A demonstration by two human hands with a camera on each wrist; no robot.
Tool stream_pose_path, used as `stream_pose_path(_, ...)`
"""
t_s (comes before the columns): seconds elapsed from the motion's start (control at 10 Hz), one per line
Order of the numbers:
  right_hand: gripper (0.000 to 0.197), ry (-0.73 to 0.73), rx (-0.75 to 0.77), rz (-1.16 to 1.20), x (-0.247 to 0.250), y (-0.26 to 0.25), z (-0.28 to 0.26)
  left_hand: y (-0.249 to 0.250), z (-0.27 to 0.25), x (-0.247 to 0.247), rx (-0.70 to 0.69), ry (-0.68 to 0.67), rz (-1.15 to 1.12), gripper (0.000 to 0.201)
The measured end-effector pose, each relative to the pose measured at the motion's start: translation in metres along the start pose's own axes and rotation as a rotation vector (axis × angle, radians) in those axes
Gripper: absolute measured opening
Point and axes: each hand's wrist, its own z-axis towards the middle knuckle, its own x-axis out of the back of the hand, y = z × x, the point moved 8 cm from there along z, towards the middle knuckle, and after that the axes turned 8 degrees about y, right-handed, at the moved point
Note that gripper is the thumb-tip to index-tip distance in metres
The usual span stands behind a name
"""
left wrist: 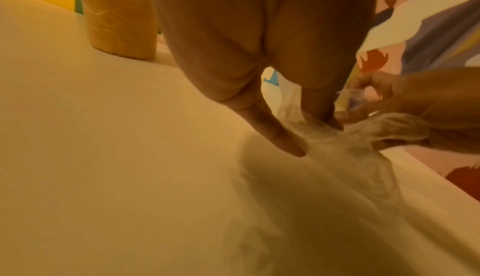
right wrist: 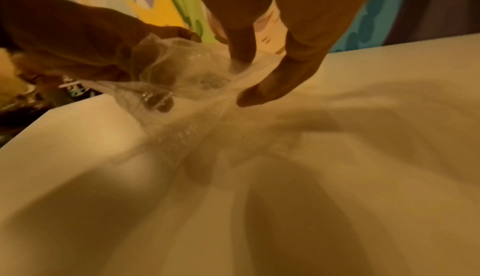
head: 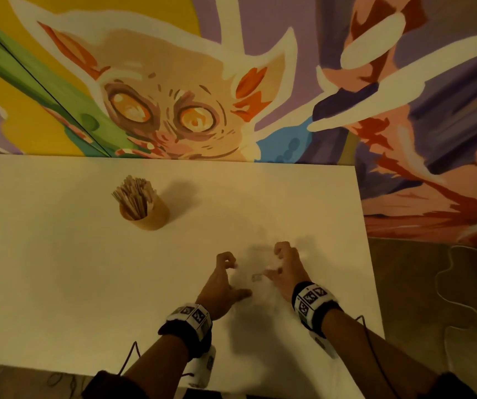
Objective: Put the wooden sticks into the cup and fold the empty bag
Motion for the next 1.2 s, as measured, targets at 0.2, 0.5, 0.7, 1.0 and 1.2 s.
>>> stream_pose_path(0.2,0.042,-0.191,0.104,-0.282,-0.019,0.001,-0.001,-0.005,0.004,-0.001,-0.054,0.05,0.171,0.039)
stream_pose_path(0.5,0.069,-0.26,0.249,-0.5,-0.033,0.004,-0.009,0.013,-0.005,-0.016,-0.447,-0.046,0.754,0.077)
stream_pose_path(0.7,0.099,-0.347,0.379,-0.736,-0.041,0.02,-0.02,-0.022,-0.001,-0.024,-0.531,-0.255,1.05,0.095)
stream_pose_path(1.0,0.106,-0.399,0.302,-0.848,-0.046,0.024,-0.029,-0.031,-0.004,-0.031,-0.433,-0.302,1.103,0.101)
stream_pose_path(1.2,0.109,-0.357,0.268,-0.75,-0.027,-0.005,-0.048,-0.01,-0.032,0.025,-0.427,-0.193,0.892,0.088)
